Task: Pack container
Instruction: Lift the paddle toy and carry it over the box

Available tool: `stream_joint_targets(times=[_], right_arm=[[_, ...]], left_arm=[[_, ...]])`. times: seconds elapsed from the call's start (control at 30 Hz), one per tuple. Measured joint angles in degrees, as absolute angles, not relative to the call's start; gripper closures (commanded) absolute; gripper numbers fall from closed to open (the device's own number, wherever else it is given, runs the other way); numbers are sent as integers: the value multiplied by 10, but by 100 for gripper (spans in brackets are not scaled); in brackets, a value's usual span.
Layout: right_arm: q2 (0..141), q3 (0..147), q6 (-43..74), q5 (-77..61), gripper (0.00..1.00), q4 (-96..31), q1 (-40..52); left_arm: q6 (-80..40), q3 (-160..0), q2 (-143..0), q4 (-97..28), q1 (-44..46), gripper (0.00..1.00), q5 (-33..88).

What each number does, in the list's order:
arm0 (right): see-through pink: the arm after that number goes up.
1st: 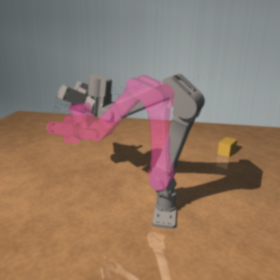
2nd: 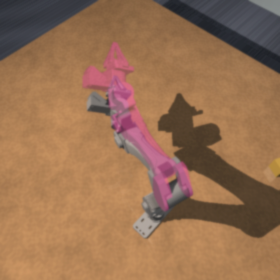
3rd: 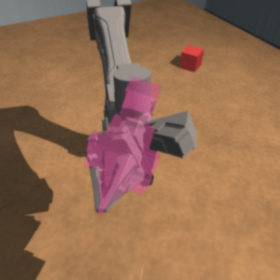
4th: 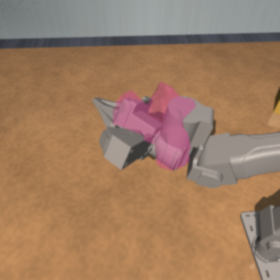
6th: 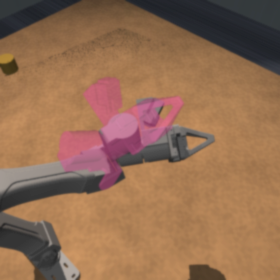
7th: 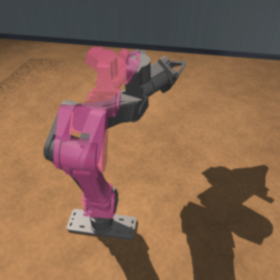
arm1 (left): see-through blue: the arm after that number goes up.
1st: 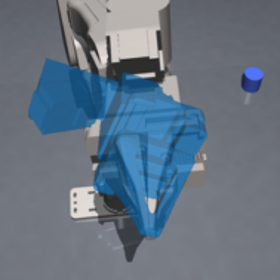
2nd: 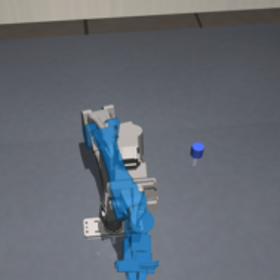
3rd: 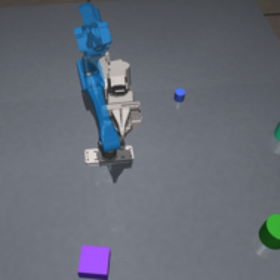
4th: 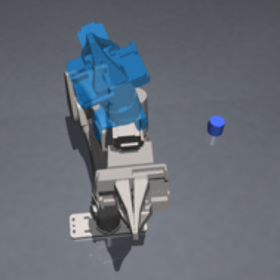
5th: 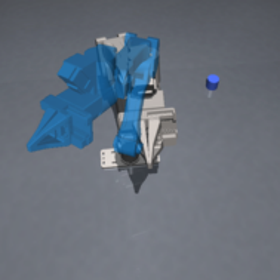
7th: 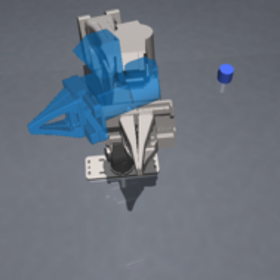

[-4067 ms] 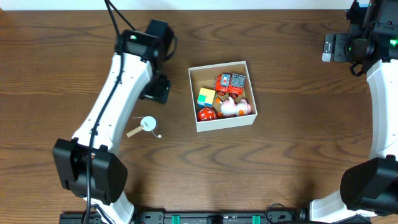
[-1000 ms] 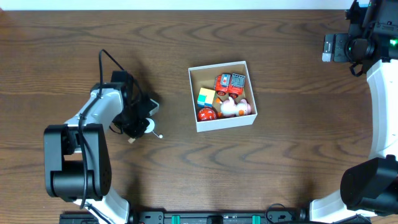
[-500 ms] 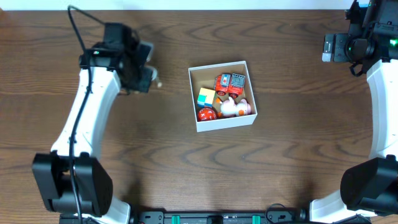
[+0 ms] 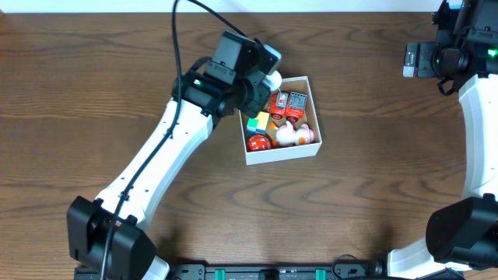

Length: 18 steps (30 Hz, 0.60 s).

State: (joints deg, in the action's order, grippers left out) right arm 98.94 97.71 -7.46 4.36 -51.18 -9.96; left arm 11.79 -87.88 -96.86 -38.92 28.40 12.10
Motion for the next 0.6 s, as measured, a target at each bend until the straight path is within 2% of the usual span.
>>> stream_joint_targets(times=[0.33, 0.6], right_arm=[[989, 977, -75, 44, 1, -512, -100], [989, 977, -75, 44, 1, -512, -100]], left_arm=[[118, -879, -985, -384, 295, 90, 121], [82, -879, -1064, -354, 295, 90, 121]])
